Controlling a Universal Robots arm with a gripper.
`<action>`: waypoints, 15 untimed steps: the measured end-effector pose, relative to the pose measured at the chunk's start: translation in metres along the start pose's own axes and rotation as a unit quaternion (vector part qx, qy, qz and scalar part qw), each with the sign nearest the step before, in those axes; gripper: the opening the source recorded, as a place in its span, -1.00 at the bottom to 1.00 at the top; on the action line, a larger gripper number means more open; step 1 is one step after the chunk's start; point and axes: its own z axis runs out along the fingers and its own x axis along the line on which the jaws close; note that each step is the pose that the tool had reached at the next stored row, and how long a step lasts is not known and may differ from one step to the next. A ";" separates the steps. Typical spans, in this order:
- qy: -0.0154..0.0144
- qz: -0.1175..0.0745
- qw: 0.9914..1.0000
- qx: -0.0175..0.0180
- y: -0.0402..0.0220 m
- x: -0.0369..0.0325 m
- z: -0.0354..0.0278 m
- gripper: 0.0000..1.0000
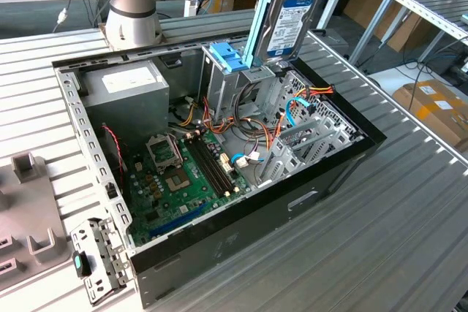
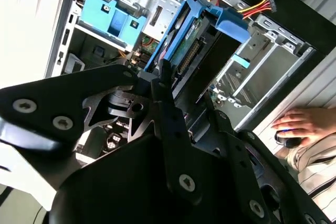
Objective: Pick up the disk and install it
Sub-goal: 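Insert the disk into the insertion slot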
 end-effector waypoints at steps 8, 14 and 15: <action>0.000 0.000 1.000 0.000 -0.0013 0.0303 -0.0006 -0.30; 0.000 0.000 1.000 0.000 -0.0023 0.0556 -0.0011 -0.30; 0.000 0.000 1.000 0.000 -0.0024 0.0589 -0.0011 -0.30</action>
